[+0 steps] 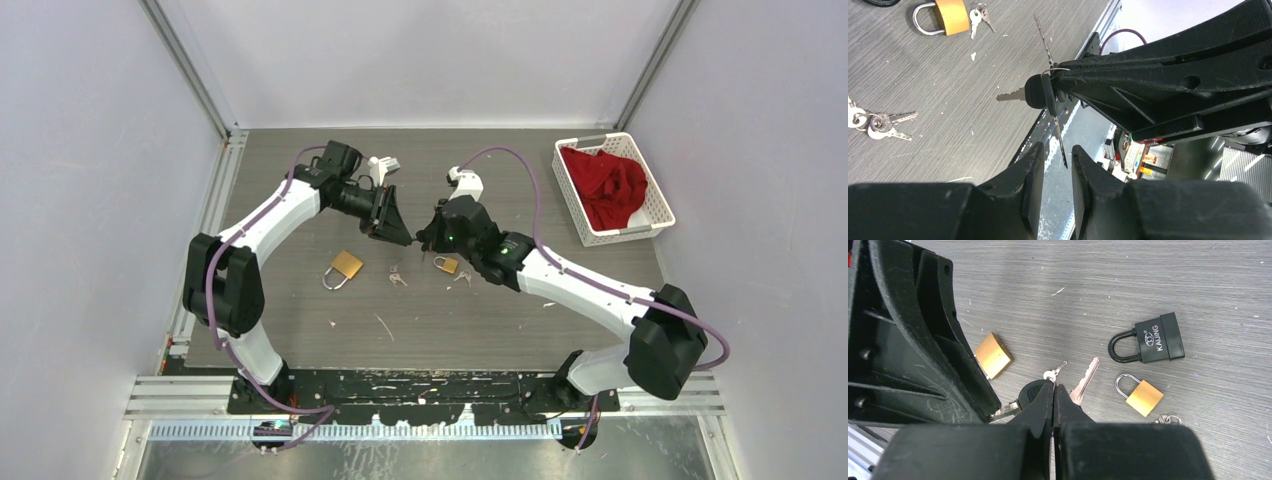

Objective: Unlock with the key

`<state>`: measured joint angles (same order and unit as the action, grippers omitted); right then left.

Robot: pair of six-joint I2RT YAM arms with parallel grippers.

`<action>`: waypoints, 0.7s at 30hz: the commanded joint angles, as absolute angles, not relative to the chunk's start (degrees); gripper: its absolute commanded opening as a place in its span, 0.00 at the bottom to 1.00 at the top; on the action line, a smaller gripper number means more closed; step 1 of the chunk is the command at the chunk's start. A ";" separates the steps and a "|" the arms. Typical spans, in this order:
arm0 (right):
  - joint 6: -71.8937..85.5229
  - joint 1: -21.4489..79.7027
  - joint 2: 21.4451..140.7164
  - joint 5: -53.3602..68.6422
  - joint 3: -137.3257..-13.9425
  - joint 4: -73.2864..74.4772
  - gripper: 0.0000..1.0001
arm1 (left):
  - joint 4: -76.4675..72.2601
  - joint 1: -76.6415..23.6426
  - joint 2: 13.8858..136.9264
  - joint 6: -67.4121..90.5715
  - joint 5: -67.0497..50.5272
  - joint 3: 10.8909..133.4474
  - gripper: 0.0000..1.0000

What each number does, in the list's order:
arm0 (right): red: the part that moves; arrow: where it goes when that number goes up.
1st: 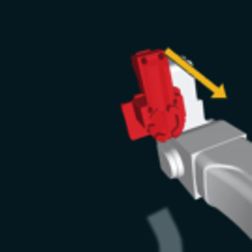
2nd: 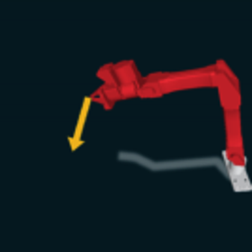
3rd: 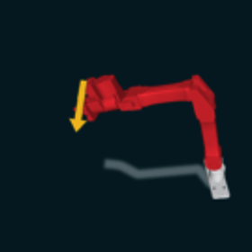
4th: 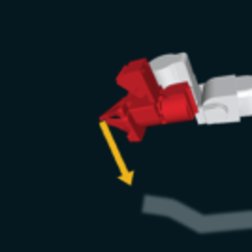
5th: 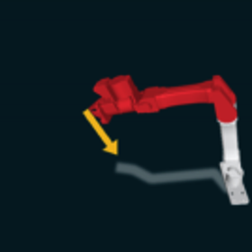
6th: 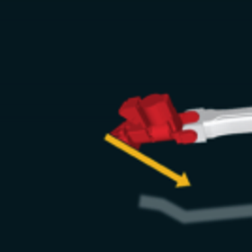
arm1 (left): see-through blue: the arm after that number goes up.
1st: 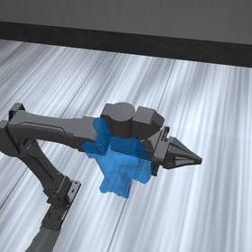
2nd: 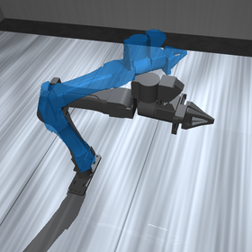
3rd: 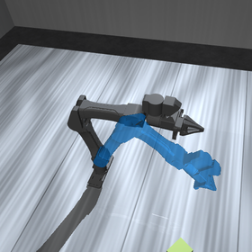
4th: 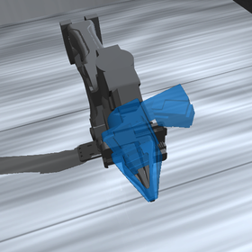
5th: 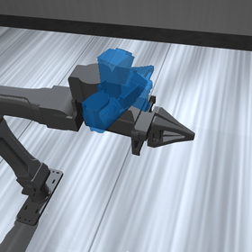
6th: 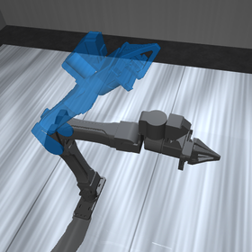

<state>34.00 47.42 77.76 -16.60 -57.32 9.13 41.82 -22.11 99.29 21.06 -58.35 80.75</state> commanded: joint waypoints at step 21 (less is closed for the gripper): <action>32.26 48.60 78.53 -14.48 -62.14 7.73 0.25 | 54.92 -22.15 96.70 6.08 -57.88 85.05 0.00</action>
<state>33.63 48.80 80.51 -16.40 -59.75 10.20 47.94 -21.98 99.26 12.36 -56.31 80.90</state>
